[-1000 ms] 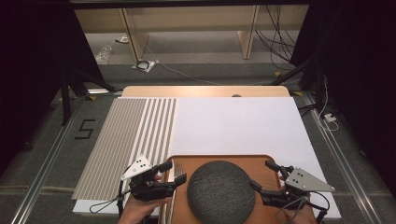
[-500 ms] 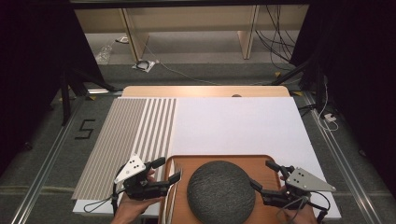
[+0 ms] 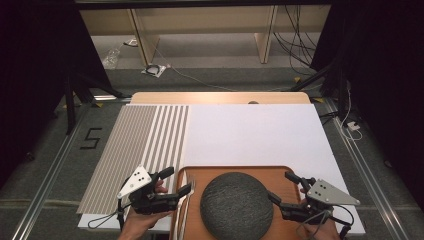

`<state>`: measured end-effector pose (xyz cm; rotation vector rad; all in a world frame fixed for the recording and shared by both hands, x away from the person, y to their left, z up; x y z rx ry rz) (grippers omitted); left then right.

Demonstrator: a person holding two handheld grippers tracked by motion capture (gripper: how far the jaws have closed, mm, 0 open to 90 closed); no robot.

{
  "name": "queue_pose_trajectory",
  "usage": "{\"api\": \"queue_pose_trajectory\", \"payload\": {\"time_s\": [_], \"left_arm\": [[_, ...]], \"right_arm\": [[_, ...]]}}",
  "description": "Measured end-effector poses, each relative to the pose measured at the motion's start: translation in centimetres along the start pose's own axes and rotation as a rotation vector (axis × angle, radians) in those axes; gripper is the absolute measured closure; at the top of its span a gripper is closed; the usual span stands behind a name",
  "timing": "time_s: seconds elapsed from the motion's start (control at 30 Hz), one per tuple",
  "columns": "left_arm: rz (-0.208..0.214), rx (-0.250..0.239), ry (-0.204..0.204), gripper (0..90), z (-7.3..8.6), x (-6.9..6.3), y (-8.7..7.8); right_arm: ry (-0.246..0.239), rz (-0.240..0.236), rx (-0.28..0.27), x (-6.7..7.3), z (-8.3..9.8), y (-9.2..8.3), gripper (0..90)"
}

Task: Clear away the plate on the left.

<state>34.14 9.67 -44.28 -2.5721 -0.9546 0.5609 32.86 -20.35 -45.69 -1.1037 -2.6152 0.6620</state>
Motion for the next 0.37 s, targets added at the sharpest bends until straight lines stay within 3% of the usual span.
{"api": "queue_pose_trajectory", "payload": {"time_s": [0.37], "left_arm": [[0.004, -0.002, -0.012, 17.0, -0.01, 0.01, -0.01]], "right_arm": [[0.000, -0.001, -0.002, 0.02, -0.01, 0.05, 19.0]]}}
Point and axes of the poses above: each handheld gripper's, and its own axes: y roughly forward along the jaws, z roughly out of its underside, x roughly to its left, the point moved 9 cm from there along y, roughly forward along the jaws, and after that the axes turned 13 degrees about x, right-handed, at the moved point
